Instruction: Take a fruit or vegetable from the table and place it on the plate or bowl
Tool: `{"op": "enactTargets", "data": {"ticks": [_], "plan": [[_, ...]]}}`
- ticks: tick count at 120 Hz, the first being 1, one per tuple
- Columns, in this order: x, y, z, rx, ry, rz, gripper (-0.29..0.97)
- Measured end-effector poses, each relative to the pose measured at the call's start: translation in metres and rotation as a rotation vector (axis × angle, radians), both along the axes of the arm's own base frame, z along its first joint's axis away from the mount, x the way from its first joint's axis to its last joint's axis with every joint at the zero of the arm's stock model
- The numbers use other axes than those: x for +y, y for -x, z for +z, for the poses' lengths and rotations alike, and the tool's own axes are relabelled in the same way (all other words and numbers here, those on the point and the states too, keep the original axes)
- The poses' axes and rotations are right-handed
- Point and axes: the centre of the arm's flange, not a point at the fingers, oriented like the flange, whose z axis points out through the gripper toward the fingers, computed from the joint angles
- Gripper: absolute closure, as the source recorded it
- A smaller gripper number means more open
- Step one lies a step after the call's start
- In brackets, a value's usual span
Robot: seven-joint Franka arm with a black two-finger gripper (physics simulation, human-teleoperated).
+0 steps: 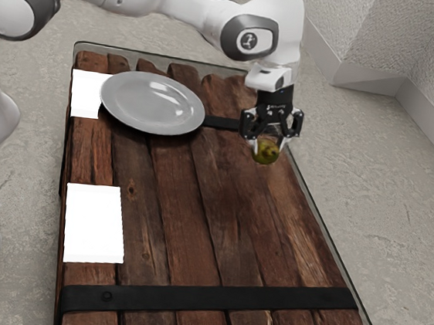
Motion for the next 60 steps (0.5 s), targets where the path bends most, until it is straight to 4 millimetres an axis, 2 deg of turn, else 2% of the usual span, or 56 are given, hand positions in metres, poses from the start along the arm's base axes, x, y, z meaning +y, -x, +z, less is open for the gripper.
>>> {"op": "enactTargets", "data": {"ticks": [17, 34, 47, 60], "plan": [[0.067, 0.005, 0.008, -0.009, -0.007, 0.102, 0.64], [0.143, 0.022, 0.004, 0.016, -0.007, 0.225, 0.62], [0.213, 0.047, -0.005, 0.041, -0.004, 0.349, 0.62], [0.284, 0.085, -0.012, 0.068, 0.004, 0.484, 0.62]]}}
